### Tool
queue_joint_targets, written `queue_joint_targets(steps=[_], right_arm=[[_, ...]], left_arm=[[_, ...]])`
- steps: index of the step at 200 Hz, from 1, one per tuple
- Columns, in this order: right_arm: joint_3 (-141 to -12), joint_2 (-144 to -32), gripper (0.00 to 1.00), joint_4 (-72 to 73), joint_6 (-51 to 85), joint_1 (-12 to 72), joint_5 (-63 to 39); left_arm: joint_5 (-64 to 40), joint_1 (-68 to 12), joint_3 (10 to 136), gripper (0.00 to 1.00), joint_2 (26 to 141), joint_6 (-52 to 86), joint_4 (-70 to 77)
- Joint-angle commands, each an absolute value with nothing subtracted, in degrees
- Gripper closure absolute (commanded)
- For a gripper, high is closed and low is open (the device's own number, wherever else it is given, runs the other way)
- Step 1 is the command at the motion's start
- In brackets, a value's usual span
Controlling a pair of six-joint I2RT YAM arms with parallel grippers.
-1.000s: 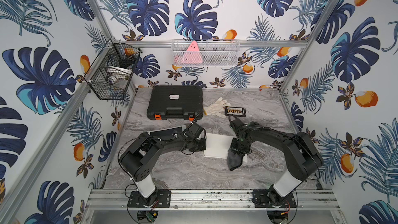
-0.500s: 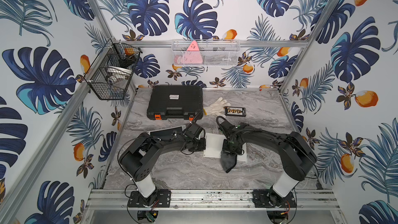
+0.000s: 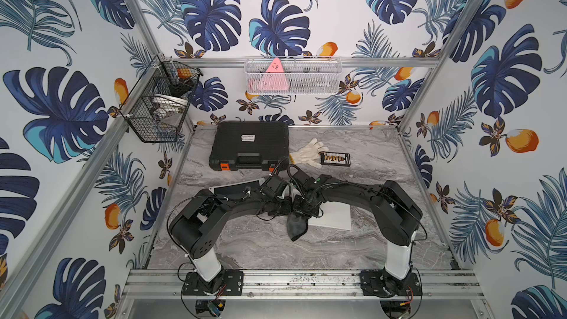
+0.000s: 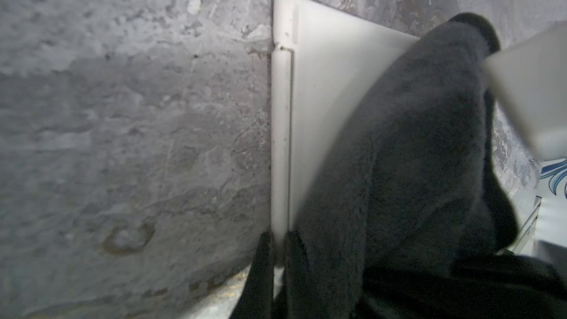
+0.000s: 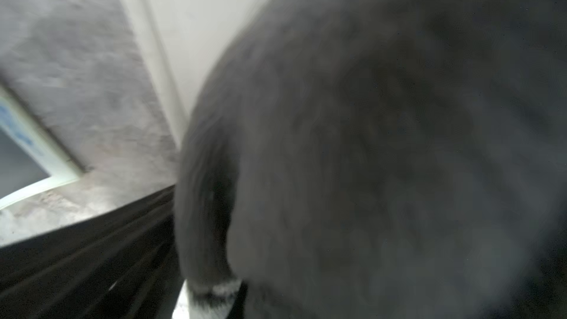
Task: Wipe the drawing tablet
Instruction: Wipe the dirt from the drawing tablet.
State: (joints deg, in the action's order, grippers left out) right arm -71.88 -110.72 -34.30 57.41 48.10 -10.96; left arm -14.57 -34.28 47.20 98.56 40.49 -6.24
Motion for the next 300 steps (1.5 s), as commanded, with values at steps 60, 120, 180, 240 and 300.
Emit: queue_joint_targets(steps=[60, 120, 180, 240, 300], right_arm=[[-51.13, -96.88, 1.0, -45.97, 56.85, 32.76, -3.86], [-50.92, -87.1, 1.0, -57.23, 57.72, 23.2, 9.27], [-64.06, -97.38, 1.0, -43.25, 59.1, 44.62, -0.18], [-61.28, -99.84, 1.0, -37.48, 57.82, 40.04, -6.14], [-49.73, -87.64, 1.0, -49.03, 53.05, 20.89, 4.45]], left_arm=[[-7.48, -34.61, 47.58, 0.95, 101.01, 41.17, -25.9], [-7.21, -34.55, 49.03, 0.95, 101.01, 41.1, -26.89], [-7.82, -34.6, 49.05, 0.95, 101.17, 40.91, -26.46], [-8.09, -34.53, 48.25, 0.95, 100.88, 41.3, -25.75], [-8.18, -34.37, 48.18, 0.96, 100.81, 41.05, -25.55]])
